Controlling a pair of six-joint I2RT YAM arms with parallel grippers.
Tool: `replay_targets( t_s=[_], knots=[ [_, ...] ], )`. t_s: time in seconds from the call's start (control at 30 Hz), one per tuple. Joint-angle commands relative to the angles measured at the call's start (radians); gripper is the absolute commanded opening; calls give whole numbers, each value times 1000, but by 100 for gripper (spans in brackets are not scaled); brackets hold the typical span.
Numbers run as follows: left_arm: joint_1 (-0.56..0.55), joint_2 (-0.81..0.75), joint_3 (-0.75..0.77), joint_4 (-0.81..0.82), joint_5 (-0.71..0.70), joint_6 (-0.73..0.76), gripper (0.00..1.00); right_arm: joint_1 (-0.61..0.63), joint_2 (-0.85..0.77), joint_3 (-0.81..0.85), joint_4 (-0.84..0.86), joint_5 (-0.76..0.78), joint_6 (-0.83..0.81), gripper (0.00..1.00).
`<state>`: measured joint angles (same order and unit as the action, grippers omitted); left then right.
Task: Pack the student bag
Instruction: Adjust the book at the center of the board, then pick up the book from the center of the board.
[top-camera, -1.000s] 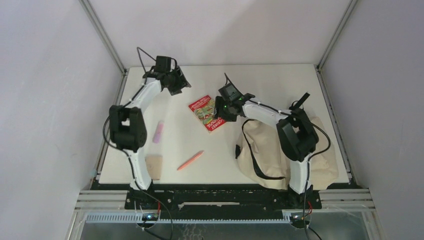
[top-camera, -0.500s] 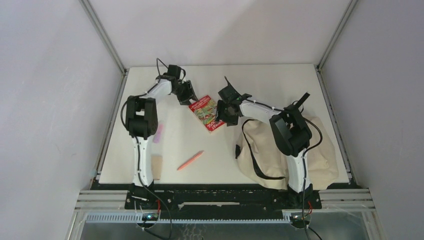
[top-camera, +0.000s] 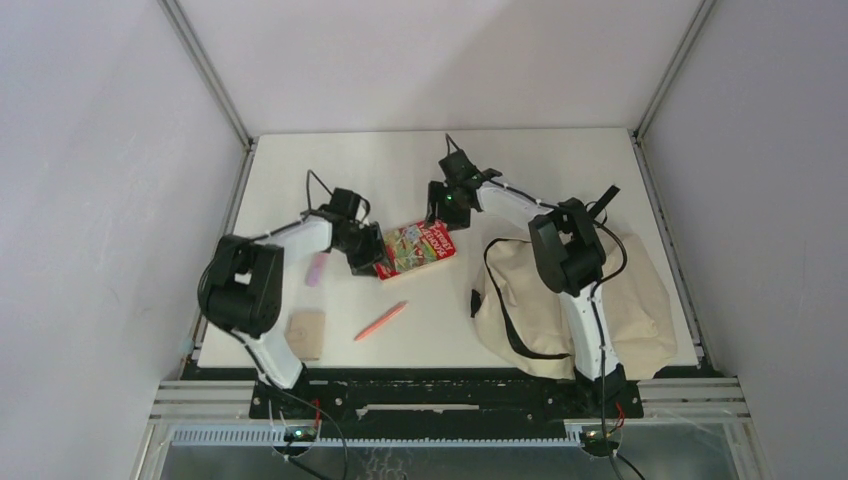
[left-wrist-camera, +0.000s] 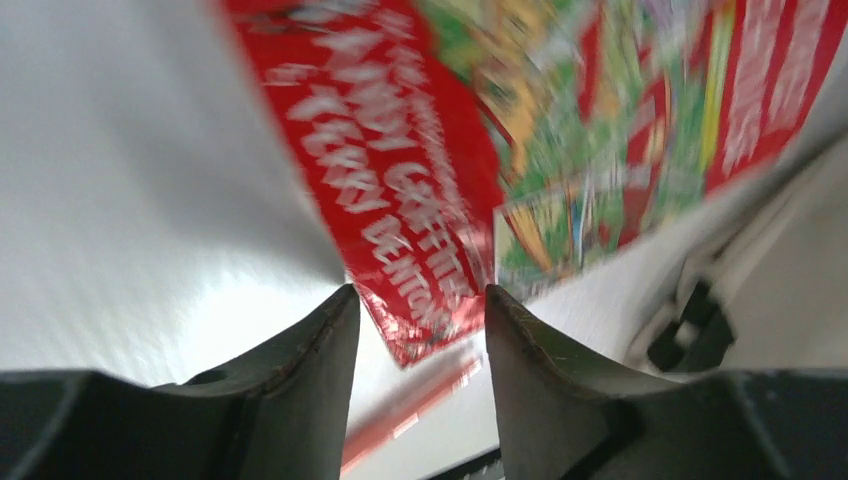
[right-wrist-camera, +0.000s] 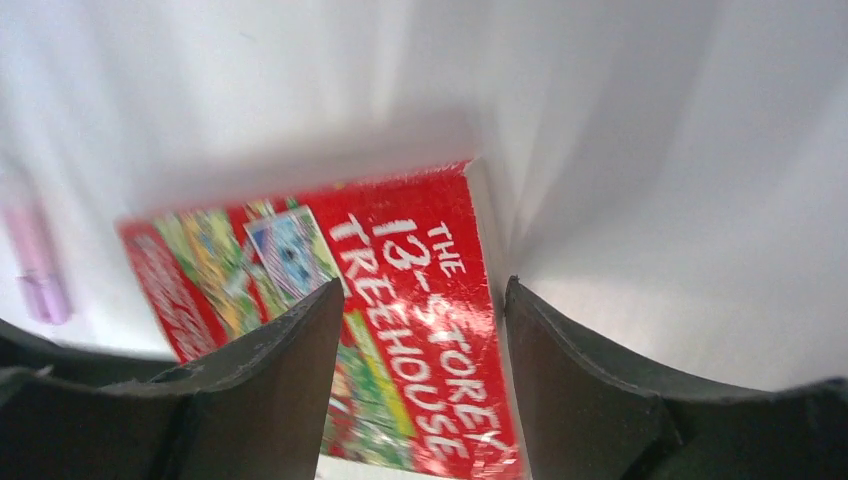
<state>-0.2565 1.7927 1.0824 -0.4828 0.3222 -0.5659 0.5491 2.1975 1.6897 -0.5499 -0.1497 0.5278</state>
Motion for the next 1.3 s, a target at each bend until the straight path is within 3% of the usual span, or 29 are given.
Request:
replay_targets(
  t_s=[0.0,0.13,0.27,0.43,0.7,1.03,1.27],
  knots=[
    [-135,-190,-134,-3,25,-48,56,-6,12,181,6,-62,-82,71],
    [-154,-313,-69,-153,-103,-3,63,-36,-87,136,7,15,-60,75],
    [-122,-345,87,-216,-185,73,67,-58,-284,-80,99,55,22,76],
    [-41,-166,286,-170,-191,147,68,-22,-474,-329,119,62,225,71],
    [-7,184,545,-208,-38,230,66,182,-473,-449,91,130,386,73],
    [-6,287,504,-226,51,256,65,180,-327,-448,160,21,487,74],
    [26,240,359,-106,149,172,61,104,-218,-437,305,-59,569,66]
  ],
)
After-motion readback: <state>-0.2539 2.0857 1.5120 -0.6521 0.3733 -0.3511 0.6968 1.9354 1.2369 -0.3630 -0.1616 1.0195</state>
